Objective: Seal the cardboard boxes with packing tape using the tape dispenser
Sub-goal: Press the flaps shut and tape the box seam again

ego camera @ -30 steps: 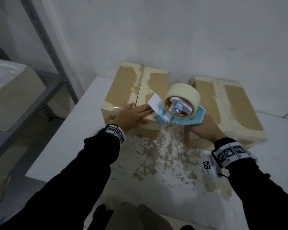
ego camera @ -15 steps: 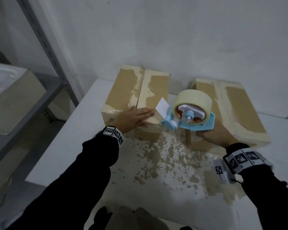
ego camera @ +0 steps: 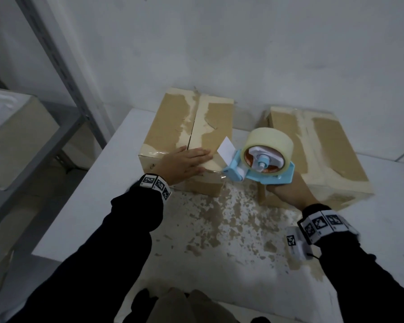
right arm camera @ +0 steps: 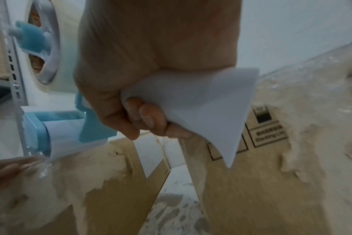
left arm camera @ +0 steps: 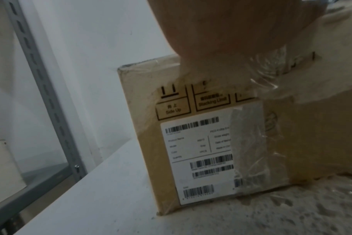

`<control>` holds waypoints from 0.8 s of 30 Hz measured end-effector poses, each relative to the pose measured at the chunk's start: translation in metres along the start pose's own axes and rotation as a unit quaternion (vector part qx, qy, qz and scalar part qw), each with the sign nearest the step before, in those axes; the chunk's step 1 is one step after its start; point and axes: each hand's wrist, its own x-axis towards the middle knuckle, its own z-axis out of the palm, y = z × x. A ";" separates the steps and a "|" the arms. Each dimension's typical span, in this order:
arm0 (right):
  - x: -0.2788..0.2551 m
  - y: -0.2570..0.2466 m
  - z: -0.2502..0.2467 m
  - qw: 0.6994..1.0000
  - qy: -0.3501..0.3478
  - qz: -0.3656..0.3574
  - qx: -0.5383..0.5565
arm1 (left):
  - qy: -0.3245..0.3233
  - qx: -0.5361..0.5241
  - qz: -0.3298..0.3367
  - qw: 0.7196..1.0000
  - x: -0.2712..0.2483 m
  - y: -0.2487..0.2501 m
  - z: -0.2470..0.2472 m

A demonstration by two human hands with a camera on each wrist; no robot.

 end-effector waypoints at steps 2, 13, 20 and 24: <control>-0.001 0.001 0.005 1.000 0.003 0.018 0.007 | 0.030 0.009 -0.019 0.999 0.000 0.008 0.003; 0.000 -0.004 0.014 1.000 -0.016 0.004 0.019 | -0.061 0.029 -0.023 0.997 0.006 -0.019 -0.018; -0.017 0.013 -0.008 0.995 -0.009 0.086 -0.049 | -0.024 -0.002 -0.011 1.000 0.006 -0.021 -0.015; -0.017 0.011 -0.006 0.996 0.003 0.081 -0.040 | -0.018 0.007 -0.019 1.000 0.008 -0.019 -0.014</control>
